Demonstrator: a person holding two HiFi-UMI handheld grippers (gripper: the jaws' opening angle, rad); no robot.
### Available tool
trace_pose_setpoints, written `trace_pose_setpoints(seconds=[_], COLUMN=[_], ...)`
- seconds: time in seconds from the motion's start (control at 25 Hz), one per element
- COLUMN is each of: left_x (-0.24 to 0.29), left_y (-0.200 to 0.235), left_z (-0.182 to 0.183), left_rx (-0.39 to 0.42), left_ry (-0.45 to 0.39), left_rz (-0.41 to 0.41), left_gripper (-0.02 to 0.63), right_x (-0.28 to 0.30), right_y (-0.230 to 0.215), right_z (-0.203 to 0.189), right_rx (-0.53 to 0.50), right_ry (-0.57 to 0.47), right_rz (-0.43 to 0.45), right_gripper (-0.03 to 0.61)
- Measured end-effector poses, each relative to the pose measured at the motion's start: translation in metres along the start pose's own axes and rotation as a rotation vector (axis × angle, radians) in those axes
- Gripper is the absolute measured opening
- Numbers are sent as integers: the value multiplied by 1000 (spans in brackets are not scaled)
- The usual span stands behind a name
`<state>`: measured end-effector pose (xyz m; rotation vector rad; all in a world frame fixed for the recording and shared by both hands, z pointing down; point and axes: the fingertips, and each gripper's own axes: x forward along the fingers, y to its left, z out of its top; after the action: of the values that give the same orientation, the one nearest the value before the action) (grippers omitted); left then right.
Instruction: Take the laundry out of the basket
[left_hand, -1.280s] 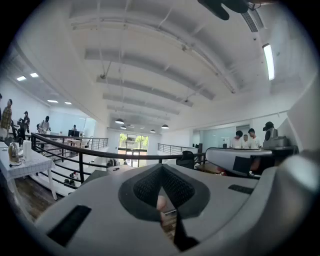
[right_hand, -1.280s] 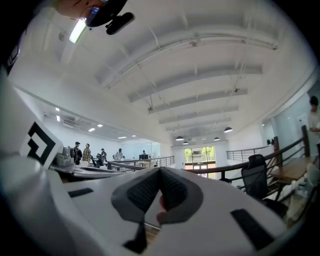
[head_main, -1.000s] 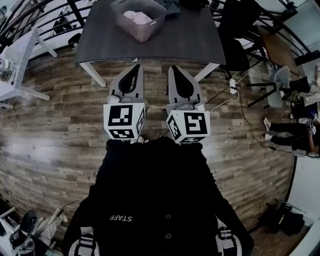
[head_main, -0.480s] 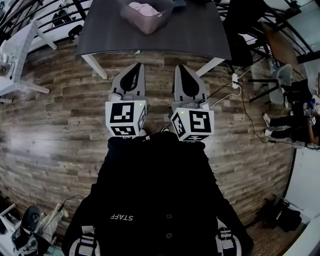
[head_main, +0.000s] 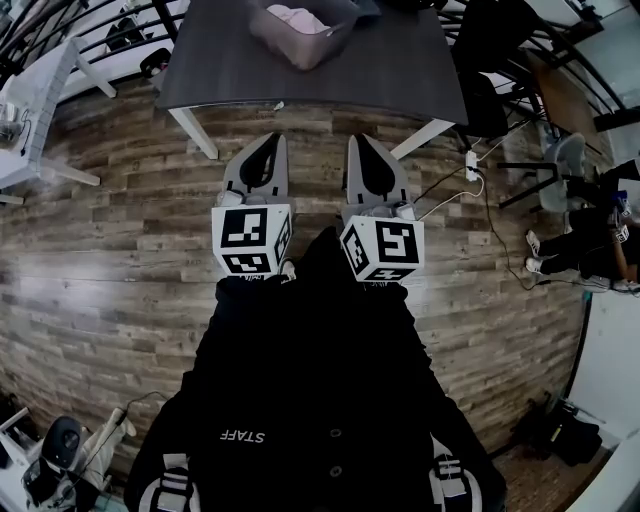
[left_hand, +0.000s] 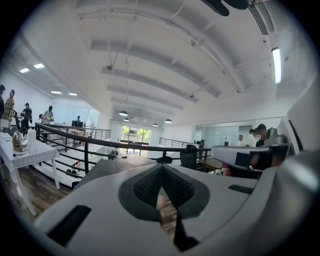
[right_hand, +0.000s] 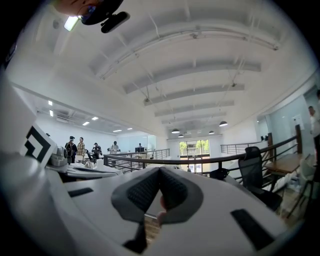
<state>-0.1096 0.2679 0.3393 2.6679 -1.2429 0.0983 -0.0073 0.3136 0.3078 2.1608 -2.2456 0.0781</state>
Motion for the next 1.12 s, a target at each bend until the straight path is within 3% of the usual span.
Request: trace_pose_setpoints(seconds=[0.28, 0.48, 0.8, 1.12], left_x=[22, 66, 181, 310], left_y=[19, 34, 76, 97], left_z=[-9, -9, 13, 27], left_rx=[-6, -3, 1, -23], left_ry=[7, 2, 14, 64], left_rz=[34, 69, 123, 127], left_gripper=[0, 0, 0, 0], right_x=[27, 72, 189, 302], right_y=[-23, -56, -111, -173], right_z=[-14, -20, -16, -15], right_rx=[4, 12, 20, 13], right_ry=[10, 4, 9, 53], right_rz=[-18, -19, 8, 44], right_gripper=[15, 15, 15, 15])
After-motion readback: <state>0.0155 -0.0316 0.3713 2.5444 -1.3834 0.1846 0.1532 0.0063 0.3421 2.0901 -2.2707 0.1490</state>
